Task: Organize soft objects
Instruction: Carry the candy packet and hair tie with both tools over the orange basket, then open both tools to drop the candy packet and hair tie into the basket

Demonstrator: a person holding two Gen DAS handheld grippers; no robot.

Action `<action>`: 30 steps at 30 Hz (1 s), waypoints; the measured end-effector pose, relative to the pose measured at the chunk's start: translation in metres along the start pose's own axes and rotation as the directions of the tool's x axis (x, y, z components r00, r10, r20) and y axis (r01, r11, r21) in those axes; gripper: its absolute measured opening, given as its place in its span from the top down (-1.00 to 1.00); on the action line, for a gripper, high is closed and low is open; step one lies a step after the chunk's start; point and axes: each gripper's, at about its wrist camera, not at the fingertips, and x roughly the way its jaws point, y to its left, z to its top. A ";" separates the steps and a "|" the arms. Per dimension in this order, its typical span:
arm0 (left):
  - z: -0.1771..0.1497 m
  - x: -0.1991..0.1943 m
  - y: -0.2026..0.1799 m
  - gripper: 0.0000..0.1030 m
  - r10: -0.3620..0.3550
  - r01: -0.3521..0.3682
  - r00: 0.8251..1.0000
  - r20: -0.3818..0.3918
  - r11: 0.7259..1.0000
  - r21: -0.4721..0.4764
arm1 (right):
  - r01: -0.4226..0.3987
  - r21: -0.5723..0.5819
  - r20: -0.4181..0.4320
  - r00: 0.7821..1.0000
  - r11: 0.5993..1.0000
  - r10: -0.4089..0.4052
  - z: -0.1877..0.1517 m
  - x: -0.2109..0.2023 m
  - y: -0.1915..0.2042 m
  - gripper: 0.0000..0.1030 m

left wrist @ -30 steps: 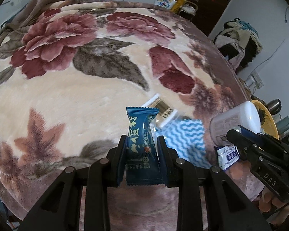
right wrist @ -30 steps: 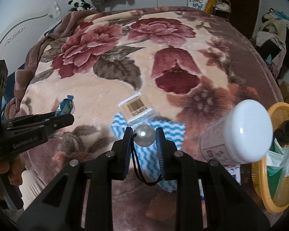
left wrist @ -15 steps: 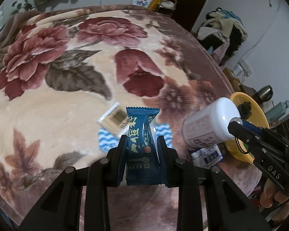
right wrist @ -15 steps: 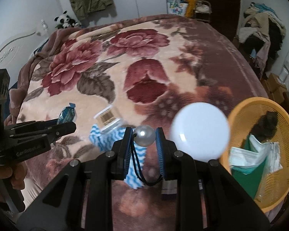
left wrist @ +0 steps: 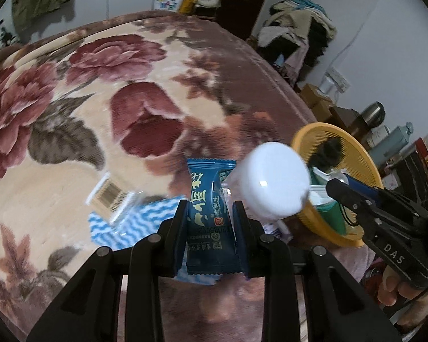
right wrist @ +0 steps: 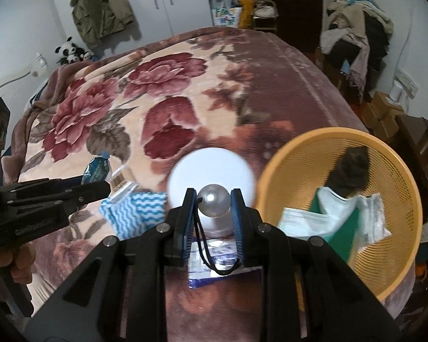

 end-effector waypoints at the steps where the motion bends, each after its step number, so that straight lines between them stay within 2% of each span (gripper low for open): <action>1: 0.001 0.002 -0.006 0.41 -0.005 0.005 1.000 -0.002 1.000 0.008 | 0.007 0.009 0.001 1.000 1.000 -0.007 -0.001 -0.002 -0.006 0.52; 18: 0.026 0.049 -0.125 0.41 -0.120 0.128 0.991 -0.060 0.980 0.155 | 0.105 0.155 -0.008 0.994 0.982 -0.104 -0.012 -0.020 -0.111 0.52; 27: 0.029 0.084 -0.175 0.40 -0.156 0.176 0.981 -0.112 0.964 0.200 | 0.135 0.272 -0.018 0.991 0.953 -0.136 -0.023 -0.028 -0.165 0.51; 28: 0.029 0.087 -0.177 0.34 -0.158 0.178 0.981 -0.113 0.964 0.198 | 0.136 0.285 -0.018 0.991 0.949 -0.136 -0.024 -0.029 -0.169 0.50; 30: 0.028 0.095 -0.180 -0.23 -0.168 0.192 0.976 -0.135 0.962 0.192 | 0.126 0.315 -0.014 0.992 0.941 -0.128 -0.026 -0.029 -0.176 0.45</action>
